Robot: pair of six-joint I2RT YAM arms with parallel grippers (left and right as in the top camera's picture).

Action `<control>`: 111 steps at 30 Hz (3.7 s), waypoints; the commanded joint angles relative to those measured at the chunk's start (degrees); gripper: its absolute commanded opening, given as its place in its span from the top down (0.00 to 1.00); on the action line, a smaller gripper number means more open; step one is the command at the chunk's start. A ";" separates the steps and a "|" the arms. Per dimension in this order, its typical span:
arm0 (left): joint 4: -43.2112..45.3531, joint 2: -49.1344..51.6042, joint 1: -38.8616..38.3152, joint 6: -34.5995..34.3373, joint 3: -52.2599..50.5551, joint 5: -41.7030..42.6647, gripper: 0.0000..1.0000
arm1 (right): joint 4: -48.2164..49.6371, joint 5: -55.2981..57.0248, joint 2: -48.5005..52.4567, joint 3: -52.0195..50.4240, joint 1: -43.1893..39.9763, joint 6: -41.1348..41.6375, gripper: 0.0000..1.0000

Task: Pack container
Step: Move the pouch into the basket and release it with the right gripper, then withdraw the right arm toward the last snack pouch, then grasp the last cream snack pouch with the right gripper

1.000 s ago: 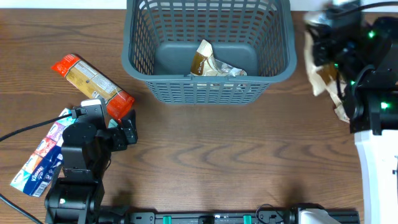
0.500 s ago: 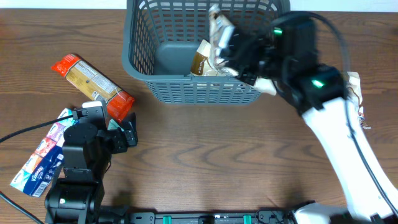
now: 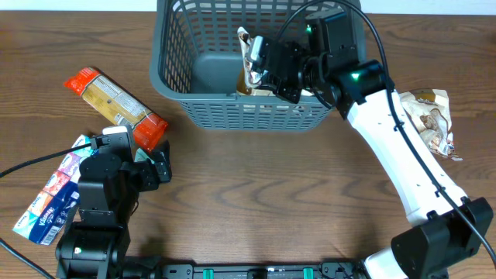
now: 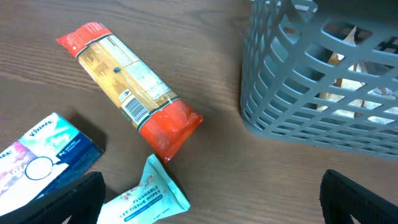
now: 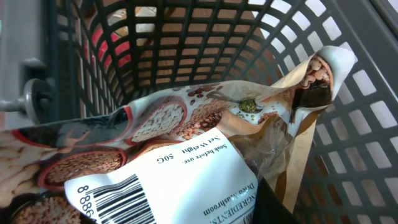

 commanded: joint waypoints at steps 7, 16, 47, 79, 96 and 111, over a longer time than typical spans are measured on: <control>-0.04 -0.13 0.24 -0.72 1.18 -0.48 0.01 | -2.01 1.62 5.20 -0.66 -0.33 -1.31 0.99; -0.85 -0.13 0.24 -0.72 1.18 -0.48 0.01 | -7.39 1.64 5.20 10.82 -1.38 -2.12 0.99; -1.31 -0.13 0.24 -0.72 1.18 -0.48 0.01 | -13.31 -0.09 21.27 12.15 -4.83 -2.14 0.54; -1.27 -0.13 0.24 -0.72 1.18 -0.48 0.01 | -41.31 30.14 2.27 39.67 -40.11 24.41 0.13; -0.09 -0.13 0.24 -0.72 1.18 -0.48 0.01 | -51.80 22.60 30.36 39.58 -54.01 21.05 0.10; 1.36 -0.13 0.24 -0.70 1.18 -0.57 0.01 | -47.50 22.01 39.15 37.46 -53.81 13.92 0.04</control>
